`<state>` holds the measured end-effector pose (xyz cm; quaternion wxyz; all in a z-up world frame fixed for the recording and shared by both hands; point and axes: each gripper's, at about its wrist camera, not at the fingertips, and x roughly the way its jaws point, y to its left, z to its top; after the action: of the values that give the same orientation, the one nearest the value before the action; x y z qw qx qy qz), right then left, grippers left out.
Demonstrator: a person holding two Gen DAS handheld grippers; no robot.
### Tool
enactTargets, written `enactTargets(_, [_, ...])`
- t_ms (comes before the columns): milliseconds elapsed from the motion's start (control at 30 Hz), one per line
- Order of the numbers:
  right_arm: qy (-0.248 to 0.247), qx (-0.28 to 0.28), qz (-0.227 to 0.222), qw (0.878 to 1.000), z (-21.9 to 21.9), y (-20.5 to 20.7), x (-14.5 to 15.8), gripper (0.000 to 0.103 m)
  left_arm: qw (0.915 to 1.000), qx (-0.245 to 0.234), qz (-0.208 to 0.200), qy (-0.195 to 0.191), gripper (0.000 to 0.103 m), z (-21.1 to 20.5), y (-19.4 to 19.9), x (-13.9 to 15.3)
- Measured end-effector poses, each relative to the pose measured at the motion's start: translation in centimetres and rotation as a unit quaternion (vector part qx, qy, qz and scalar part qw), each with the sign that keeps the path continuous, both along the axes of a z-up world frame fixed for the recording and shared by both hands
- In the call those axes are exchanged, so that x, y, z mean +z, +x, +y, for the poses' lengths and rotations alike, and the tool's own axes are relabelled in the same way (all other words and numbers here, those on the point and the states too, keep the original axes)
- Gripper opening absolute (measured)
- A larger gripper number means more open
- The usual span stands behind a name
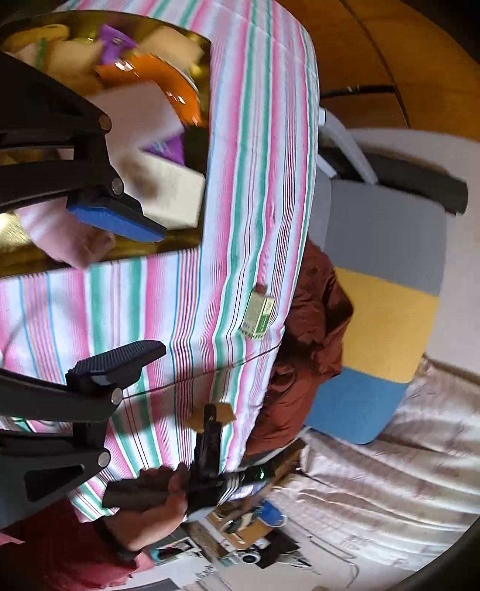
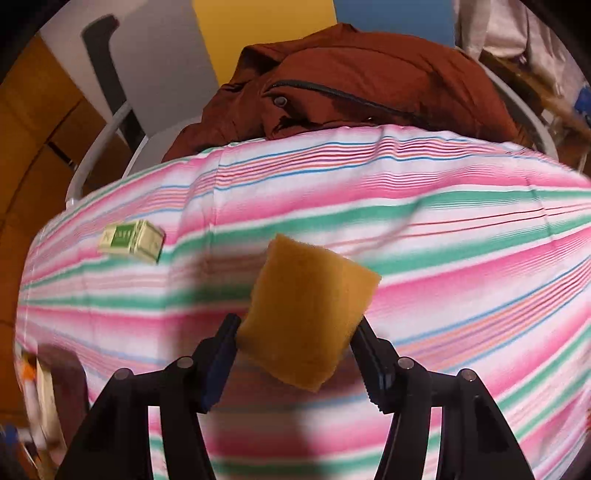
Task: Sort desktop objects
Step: 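Grasp the small yellow sponge with the right tool, then grasp the green TSAO essential oil box with the left tool while the right holds the sponge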
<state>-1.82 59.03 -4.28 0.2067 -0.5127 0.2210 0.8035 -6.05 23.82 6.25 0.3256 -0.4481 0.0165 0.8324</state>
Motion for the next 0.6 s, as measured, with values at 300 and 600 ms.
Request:
enactTargets(300, [0.038,0.038,-0.017,0.998,-0.4,1.1,-1.2,0.061,0.9978,-0.028,-0.007,-0.060,0.056,9.4,-5.8,-1.7])
enactTargets(600, [0.056,0.058,-0.031,0.996,-1.0,0.9,-1.5,0.062,0.9962,-0.035,-0.009,-0.080,0.065,16.3,-11.0,-4.2])
